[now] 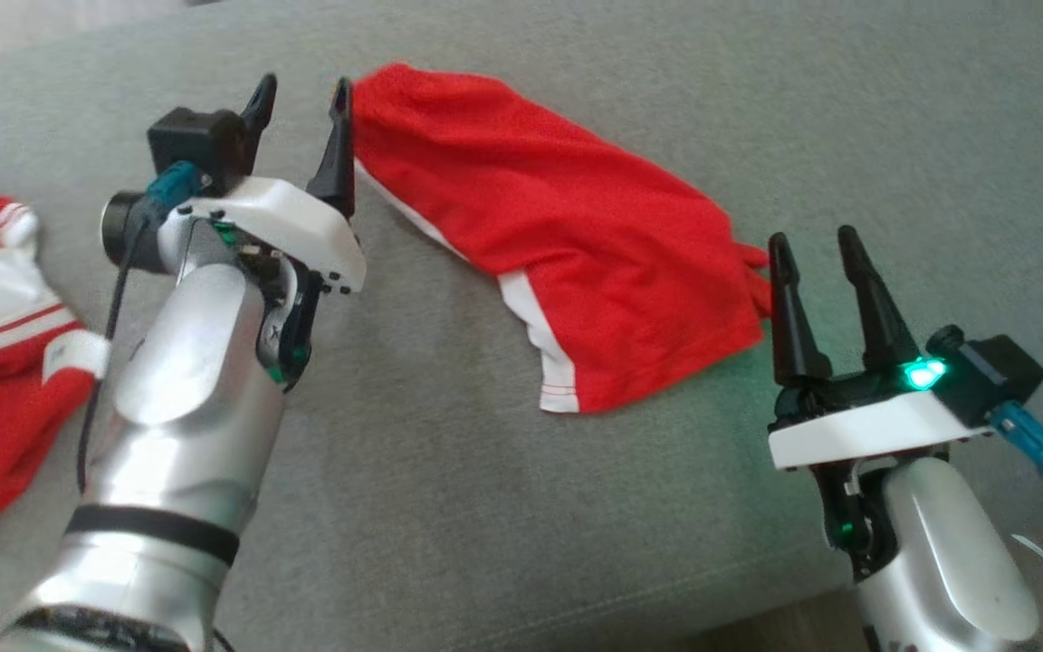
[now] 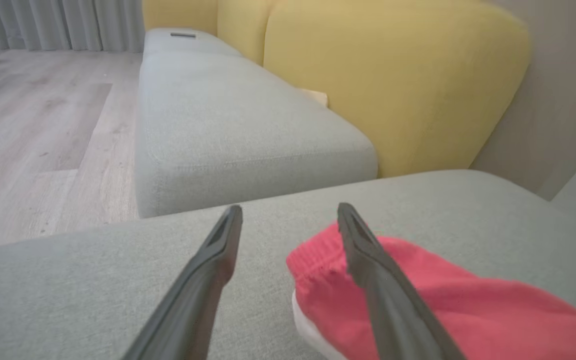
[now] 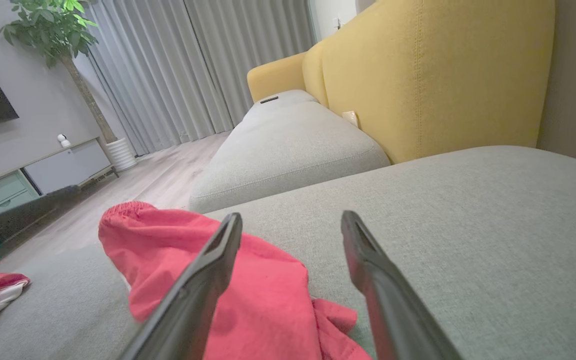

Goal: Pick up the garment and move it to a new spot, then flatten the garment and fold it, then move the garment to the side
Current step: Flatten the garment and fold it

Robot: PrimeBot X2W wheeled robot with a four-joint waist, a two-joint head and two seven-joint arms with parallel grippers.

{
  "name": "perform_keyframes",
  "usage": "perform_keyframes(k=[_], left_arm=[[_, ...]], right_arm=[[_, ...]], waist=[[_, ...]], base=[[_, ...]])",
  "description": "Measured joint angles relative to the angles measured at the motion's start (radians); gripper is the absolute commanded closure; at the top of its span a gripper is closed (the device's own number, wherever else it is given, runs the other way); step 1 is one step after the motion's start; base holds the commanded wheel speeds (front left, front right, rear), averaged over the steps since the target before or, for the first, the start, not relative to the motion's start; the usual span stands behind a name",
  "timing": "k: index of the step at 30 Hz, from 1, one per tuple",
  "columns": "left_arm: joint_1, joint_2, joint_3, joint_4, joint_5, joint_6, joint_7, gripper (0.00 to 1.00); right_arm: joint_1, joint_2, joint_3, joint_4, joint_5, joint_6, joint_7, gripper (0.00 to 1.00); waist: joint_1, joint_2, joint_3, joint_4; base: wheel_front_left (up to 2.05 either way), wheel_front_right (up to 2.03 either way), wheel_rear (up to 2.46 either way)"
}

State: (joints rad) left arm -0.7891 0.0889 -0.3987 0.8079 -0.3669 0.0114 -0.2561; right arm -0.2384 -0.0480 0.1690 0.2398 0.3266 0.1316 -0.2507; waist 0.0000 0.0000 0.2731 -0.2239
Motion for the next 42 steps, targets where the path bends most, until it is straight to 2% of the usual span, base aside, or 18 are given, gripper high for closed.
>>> perform_keyframes(k=[2,9,17,21,25,31,36,42], left_arm=[[0.033,0.000,0.023,-0.073,0.013,-0.012,0.000,0.00],[0.259,0.006,0.083,-0.306,0.095,-0.013,0.000,0.00],[0.517,-0.004,0.144,-0.483,0.144,-0.021,0.000,0.00],[0.580,-0.021,0.160,-0.509,0.148,-0.030,0.000,0.00],[0.586,-0.034,0.166,-0.518,0.158,-0.040,0.000,0.00],[0.586,-0.040,0.179,-0.519,0.163,-0.055,0.000,0.00],[0.585,-0.042,0.177,-0.516,0.172,-0.057,0.000,0.00],[0.583,-0.042,0.156,-0.516,0.161,-0.056,0.000,0.00]], right_arm=[[0.001,0.000,-0.012,-0.001,-0.009,0.000,0.000,0.00],[0.018,0.000,-0.025,-0.001,-0.058,0.000,0.000,0.00],[0.081,0.000,-0.023,0.004,-0.080,0.000,0.000,0.00],[0.103,0.000,-0.004,0.021,-0.096,0.000,0.000,0.00],[0.114,0.000,0.063,0.063,-0.101,0.000,0.006,0.00],[0.110,0.000,0.175,0.172,-0.127,0.000,0.113,0.00],[0.089,0.000,0.181,0.261,-0.135,0.000,0.167,0.00],[0.043,-0.001,0.171,0.323,-0.126,0.000,0.171,0.00]], waist=[[0.0000,0.0000,-0.009,0.019],[0.0000,0.0000,-0.054,0.091],[0.0000,0.0000,-0.109,0.155],[0.0000,0.0000,-0.125,0.179],[0.0000,0.0000,-0.131,0.200],[0.0000,0.0000,-0.126,0.224],[0.0000,0.0000,-0.119,0.243],[0.0000,0.0000,-0.111,0.262]], base=[[0.00,0.00,0.00],[0.00,0.00,0.00],[0.00,0.00,0.00],[0.00,0.00,0.00],[0.00,0.00,0.00],[0.00,0.00,0.00],[0.00,0.00,0.00],[0.00,0.00,0.00]])
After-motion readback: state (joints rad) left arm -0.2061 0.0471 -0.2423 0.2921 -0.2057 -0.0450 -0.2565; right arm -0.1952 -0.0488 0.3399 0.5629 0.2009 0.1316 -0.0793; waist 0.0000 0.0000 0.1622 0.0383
